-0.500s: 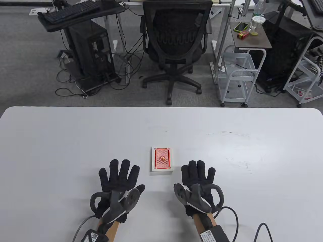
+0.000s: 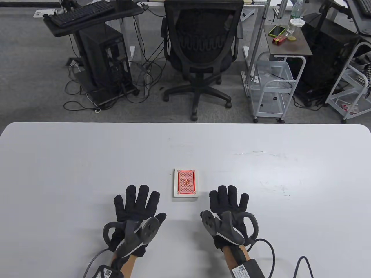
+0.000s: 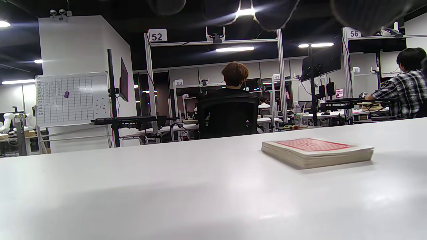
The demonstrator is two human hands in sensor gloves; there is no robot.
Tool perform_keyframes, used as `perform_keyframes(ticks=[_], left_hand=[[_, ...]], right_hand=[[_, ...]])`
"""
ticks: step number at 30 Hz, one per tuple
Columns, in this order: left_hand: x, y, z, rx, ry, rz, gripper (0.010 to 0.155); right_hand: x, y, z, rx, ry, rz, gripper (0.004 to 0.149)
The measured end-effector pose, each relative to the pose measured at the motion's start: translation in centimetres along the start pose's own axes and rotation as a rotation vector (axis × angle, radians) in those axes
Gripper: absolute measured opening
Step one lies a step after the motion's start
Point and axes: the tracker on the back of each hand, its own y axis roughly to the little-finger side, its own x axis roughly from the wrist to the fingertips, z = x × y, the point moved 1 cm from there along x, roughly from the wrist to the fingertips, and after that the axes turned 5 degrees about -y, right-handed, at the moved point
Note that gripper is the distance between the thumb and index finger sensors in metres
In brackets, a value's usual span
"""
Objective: Four-player card dealing with fan arrangement
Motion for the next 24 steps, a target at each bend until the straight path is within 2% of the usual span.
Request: perform_keyframes(ticks=[3,8,13,19,24], left_hand=[[0.1,0.1,-0.5,-0.042,0.040,0.012,0.071],[0.5,0.3,-1.7,-0.125,0.180,0.028,0.069],[1.8,0.5,-2.8,-0.221,0.321,0.060,0.069],[6.6,0.7,-3.6,-0.450,0.479,0.166,0.071],[10.8,0.1,-4.8,-0.545,0.606,0.270,0.075]], right_hand=[[-0.1,0.2,-0.1,0.037,-0.022,-0.020,0.079],[0.5,0.1,-0.4,0.058,-0.071,-0.062,0.076],[2.3,0.3,-1.2,0.161,-0.129,-0.097,0.075],[6.5,1.8,-1.9,0.563,-0.363,-0.071,0.076],[10.0,2.3,-0.1,0.851,-0.532,-0.015,0.079]])
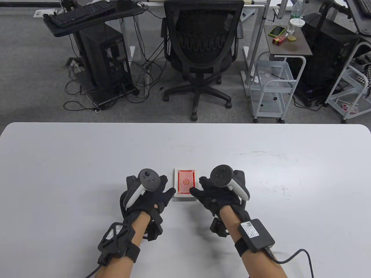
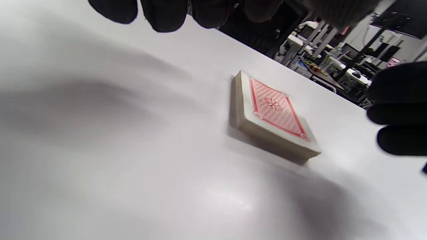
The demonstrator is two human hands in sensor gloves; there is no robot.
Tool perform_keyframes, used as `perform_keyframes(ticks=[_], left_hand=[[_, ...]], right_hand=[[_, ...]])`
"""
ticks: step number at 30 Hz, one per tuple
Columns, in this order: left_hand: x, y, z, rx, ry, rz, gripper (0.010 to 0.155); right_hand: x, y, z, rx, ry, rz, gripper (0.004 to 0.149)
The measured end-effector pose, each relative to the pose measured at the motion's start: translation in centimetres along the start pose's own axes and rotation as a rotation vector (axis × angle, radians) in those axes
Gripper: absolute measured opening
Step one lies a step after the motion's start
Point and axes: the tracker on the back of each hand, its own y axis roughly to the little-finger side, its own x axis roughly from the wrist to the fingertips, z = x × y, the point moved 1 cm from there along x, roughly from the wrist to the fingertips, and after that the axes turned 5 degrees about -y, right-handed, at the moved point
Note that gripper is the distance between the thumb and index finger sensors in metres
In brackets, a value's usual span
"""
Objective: Four-player card dealing with fan arrangement
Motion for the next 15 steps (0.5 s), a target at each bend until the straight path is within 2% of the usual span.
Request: perform_keyframes(ticks=[3,7,12,13,15], left_hand=[[2.1,-0.8,-0.2,-0.086,0.066,0.089,0.076],[4.3,-1.2,-0.8,-0.198,0.121,0.242,0.083],[6.2,-1.3,-2.7,-0.211,0.267,0.343,0.091],[6.4,-1.3,-2.8,-0.229,0.259,0.351,0.091],[6.6,-1.3,-2.9,-0.230,0.146,0.393,0.089]], right_hand=[[2.2,1.1,-0.1,0.207,-0.046,0.037,0.081],[4.0,2.4,0.2,0.372,-0.071,0.091,0.082],[4.9,2.7,0.2,0.343,-0.061,0.119,0.084],[5.1,2.8,0.2,0.353,-0.068,0.123,0.084],[5.3,2.9,0.3,0.361,-0.074,0.139,0.084]])
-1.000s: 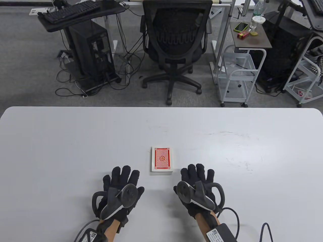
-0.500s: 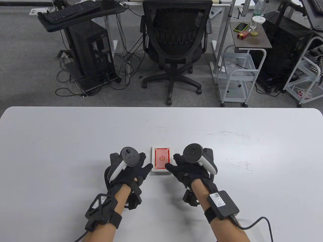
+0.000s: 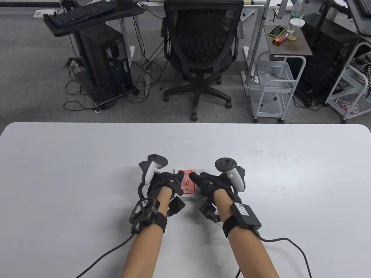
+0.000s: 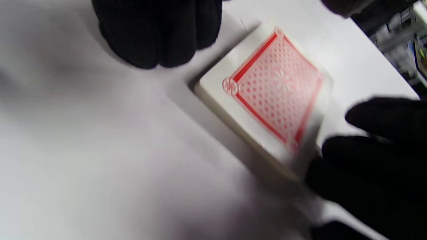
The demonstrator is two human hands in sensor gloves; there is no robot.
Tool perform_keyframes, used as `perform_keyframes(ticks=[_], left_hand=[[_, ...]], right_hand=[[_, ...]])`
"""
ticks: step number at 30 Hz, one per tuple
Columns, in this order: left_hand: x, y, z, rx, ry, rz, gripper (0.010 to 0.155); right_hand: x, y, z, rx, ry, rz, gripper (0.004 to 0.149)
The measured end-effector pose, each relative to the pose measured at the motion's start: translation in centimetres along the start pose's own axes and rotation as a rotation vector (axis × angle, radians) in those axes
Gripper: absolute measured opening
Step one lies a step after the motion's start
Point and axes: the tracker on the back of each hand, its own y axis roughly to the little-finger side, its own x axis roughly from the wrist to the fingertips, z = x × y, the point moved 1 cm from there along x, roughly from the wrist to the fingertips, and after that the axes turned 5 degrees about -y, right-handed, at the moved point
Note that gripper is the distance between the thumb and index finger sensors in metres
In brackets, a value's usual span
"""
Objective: Four-player card dealing with fan arrangement
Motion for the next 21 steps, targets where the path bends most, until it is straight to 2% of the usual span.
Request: perform_keyframes(ticks=[1,6,8,13,16,21], left_hand=[[0.1,-0.1,-0.1,-0.019,-0.010,0.011,0.087],[0.5,-0.9,-0.8,-0.077,0.076,0.041,0.086],[0.7,-0.9,-0.9,-0.034,0.033,0.049,0.084],[1.2,-0.8,-0.9,-0.049,0.057,0.066,0.081],[1.6,-0.2,-0.9,-0.103,0.033,0.083,0.081],[2.5,0.7,-1.1,-0.197,0.122,0.097,0.074]], right_hand=[[0.1,0.0,-0.1,0.002,0.014,0.008,0.084],[0.5,-0.2,-0.2,0.022,0.004,0.017,0.084],[0.6,-0.2,-0.2,0.015,0.008,0.012,0.084],[0.7,-0.2,-0.3,0.023,0.009,0.012,0.084],[0.7,-0.3,-0.3,0.020,0.012,0.017,0.084],[0.7,-0.5,-0.2,-0.006,0.017,0.018,0.084]])
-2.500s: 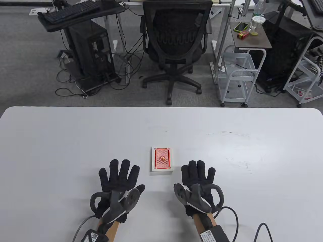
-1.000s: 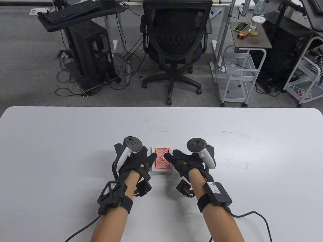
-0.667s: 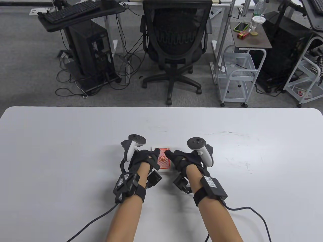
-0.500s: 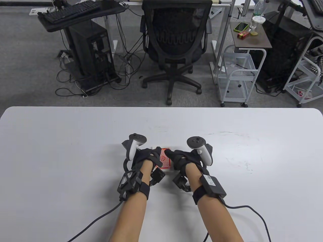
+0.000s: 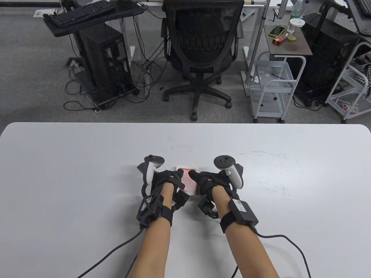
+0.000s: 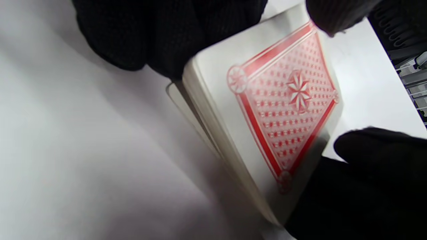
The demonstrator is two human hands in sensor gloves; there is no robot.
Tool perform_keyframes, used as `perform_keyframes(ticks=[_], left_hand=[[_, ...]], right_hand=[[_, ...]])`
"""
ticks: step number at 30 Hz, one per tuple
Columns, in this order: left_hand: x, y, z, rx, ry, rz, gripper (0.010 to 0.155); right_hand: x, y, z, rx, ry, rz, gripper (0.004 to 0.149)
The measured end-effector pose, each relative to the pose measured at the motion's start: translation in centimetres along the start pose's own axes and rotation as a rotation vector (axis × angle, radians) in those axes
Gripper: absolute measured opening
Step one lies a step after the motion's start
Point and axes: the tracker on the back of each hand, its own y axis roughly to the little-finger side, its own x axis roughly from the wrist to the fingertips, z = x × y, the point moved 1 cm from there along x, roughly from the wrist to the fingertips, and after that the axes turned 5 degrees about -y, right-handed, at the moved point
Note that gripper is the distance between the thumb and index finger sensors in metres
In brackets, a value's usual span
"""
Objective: Four-player card dealing with fan arrangement
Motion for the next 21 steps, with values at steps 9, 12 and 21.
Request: perform_keyframes(ticks=[9,12,21], left_hand=[[0.7,0.7,-0.2,-0.075,0.088,0.031,0.069],[0.6,0.6,-0.4,-0.049,0.082,0.035,0.065],[0.5,0.7,-2.1,-0.258,0.163,-0.104,0.054]], right_hand=[[0.1,-0.1,-0.1,0.021,-0.010,0.000,0.084],[0.1,-0.1,-0.2,0.024,-0.011,-0.001,0.084],[0.2,0.4,-0.3,0.049,-0.028,0.005,0.084]])
